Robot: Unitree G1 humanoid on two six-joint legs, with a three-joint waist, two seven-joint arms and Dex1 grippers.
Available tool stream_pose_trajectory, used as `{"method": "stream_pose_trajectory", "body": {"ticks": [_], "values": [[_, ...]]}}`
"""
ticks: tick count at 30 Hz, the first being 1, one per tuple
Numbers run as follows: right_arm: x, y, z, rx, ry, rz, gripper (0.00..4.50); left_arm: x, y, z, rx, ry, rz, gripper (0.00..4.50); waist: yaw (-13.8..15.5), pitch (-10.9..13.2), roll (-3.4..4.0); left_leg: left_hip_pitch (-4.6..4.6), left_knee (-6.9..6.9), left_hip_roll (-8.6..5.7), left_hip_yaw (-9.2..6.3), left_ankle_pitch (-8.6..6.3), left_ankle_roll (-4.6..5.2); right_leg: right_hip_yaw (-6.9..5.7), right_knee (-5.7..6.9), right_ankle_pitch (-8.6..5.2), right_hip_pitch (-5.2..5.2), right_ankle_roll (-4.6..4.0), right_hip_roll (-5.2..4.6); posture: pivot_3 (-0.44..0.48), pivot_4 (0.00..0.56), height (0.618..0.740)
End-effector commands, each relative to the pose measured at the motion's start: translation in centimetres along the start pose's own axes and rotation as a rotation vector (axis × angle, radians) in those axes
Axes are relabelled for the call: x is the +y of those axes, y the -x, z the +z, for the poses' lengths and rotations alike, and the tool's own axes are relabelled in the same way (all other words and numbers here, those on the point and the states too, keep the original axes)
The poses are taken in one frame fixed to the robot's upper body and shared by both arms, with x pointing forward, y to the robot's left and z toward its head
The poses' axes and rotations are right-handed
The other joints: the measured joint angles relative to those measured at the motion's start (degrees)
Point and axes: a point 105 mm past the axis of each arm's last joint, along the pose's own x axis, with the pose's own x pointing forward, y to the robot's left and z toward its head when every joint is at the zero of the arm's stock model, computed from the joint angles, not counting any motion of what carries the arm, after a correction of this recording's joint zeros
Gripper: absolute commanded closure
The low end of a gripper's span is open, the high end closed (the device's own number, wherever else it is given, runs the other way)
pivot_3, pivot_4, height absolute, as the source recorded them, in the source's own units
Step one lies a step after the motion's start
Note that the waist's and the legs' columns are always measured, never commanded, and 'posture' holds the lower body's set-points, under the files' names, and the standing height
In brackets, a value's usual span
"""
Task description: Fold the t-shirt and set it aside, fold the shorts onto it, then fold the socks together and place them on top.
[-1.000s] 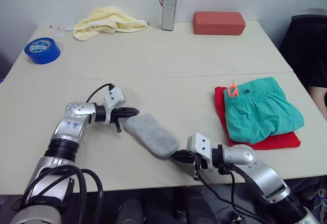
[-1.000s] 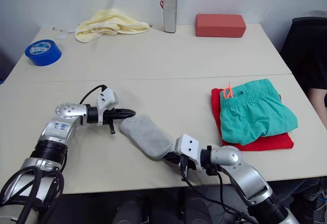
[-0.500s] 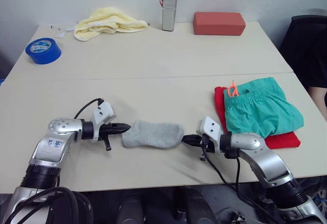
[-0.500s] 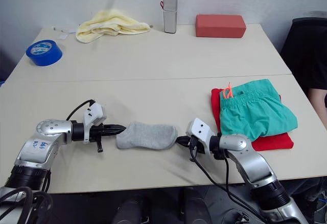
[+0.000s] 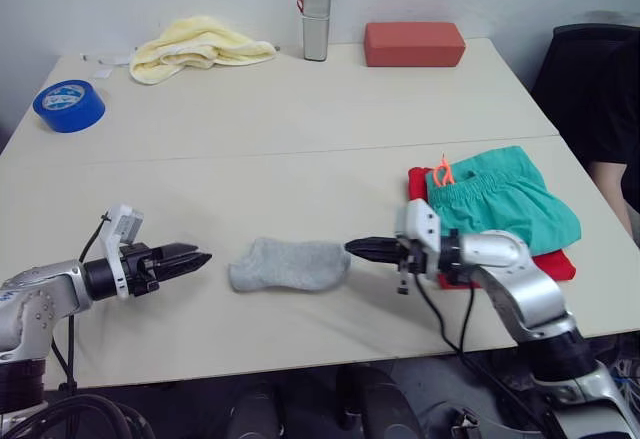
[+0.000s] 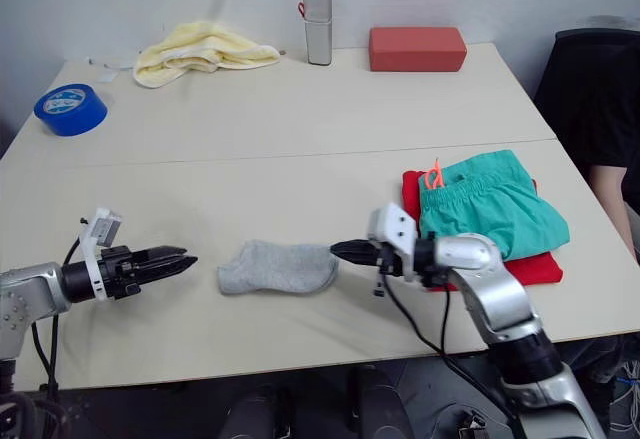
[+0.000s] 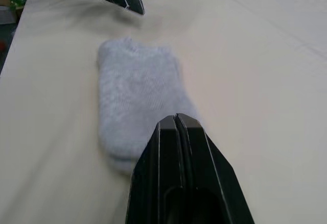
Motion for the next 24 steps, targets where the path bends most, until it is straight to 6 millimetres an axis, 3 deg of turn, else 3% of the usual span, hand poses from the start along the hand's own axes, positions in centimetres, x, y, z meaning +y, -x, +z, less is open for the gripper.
{"method": "stream_pose_trajectory", "body": {"ticks": [1, 3, 7, 14, 20, 24], "values": [[0.2, -1.6, -1.2, 0.073, 0.031, 0.029, 4.5, -1.1, 0.7, 0.7, 0.044, 0.241, -0.046, 0.54, 0.4, 0.0, -0.06, -0.02, -0.01, 0.0, -0.03, 0.01, -0.02, -0.02, 0.01, -0.01, 0.0, -0.01, -0.01, 0.0, 0.15, 0.74], [0.4, -2.5, -1.9, 0.105, 0.049, 0.049, 4.5, -1.3, 0.4, 0.5, 0.09, 0.32, -0.04, 0.02, 0.5, 0.0, -0.12, -0.08, 0.02, -0.06, -0.1, 0.02, -0.03, -0.07, -0.01, -0.01, 0.0, -0.01, -0.01, 0.0, 0.15, 0.74], [0.3, -3.4, -2.6, 0.131, 0.079, 0.053, 4.5, -1.8, -0.8, 0.2, 0.112, 0.381, -0.104, 0.02, 0.2, 0.0, -0.13, -0.08, 0.03, -0.01, -0.05, 0.02, -0.02, -0.02, 0.02, 0.0, 0.0, 0.0, -0.12, 0.0, 0.15, 0.74], [0.6, -3.1, -4.1, 0.205, 0.154, 0.102, 4.5, -2.1, -3.6, 0.2, 0.135, 0.44, -0.116, 0.02, 0.5, -0.1, -0.23, 0.05, 0.03, 0.0, -0.1, 0.11, -0.14, -0.01, 0.18, -0.02, 0.02, -0.03, -0.15, 0.0, 0.15, 0.74], [0.2, -3.3, -3.9, 0.193, 0.159, 0.095, 4.5, -3.3, -5.1, -1.6, 0.23, 0.474, -0.154, 0.02, 0.5, -0.2, -0.32, 0.07, 0.04, -0.02, -0.16, 0.14, -0.13, -0.02, 0.24, -0.02, 0.06, -0.03, -0.28, 0.0, 0.15, 0.74], [0.1, -3.3, -3.7, 0.187, 0.162, 0.096, 4.5, -4.3, -6.2, -1.6, 0.227, 0.516, -0.221, 0.02, 0.5, -0.2, -0.3, 0.09, 0.04, -0.03, -0.17, 0.15, -0.13, -0.03, 0.25, -0.02, 0.07, -0.03, -0.3, 0.0, 0.15, 0.74]]}}
